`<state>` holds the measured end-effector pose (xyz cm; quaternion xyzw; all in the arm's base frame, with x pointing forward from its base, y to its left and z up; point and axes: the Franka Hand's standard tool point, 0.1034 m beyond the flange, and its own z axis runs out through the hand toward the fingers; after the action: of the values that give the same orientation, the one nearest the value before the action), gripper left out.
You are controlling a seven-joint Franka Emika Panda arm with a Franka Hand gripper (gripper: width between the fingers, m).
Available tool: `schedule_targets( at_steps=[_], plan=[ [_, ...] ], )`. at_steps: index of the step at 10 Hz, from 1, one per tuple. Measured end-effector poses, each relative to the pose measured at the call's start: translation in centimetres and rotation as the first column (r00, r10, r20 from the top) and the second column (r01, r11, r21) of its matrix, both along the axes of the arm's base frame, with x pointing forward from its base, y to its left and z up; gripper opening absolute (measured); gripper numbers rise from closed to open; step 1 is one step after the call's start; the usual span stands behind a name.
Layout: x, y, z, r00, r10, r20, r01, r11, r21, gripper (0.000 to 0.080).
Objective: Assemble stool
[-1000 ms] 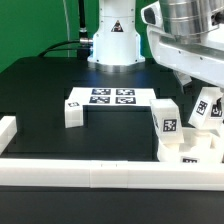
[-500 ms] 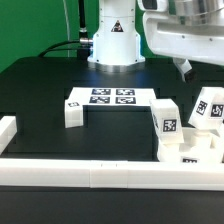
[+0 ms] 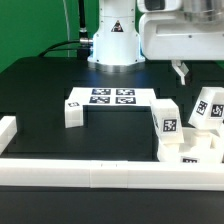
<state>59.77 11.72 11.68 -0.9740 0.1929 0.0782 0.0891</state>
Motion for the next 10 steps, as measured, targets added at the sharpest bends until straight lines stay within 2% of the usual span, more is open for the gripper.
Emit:
schedule_targets(
  at_steps=[1,3,7,9,10],
  plan=[
    [0.00,0.22,0.22,0.990,0.138,0.020,-0.138,0.990,0.003,0.0649],
    [0.14,0.24,0.27,0.955,0.292,0.058,-0.294,0.956,0.016,0.0649],
    [0.12,0.18,0.18,0.817,0.562,0.127,-0.569,0.822,0.025,0.0649],
    [0.18,0.10,0.17,0.680,0.714,0.169,-0.725,0.688,0.009,0.0649],
    [0.24,-0.02,0.19,0.557,0.808,0.190,-0.822,0.569,-0.012,0.0649]
  ],
)
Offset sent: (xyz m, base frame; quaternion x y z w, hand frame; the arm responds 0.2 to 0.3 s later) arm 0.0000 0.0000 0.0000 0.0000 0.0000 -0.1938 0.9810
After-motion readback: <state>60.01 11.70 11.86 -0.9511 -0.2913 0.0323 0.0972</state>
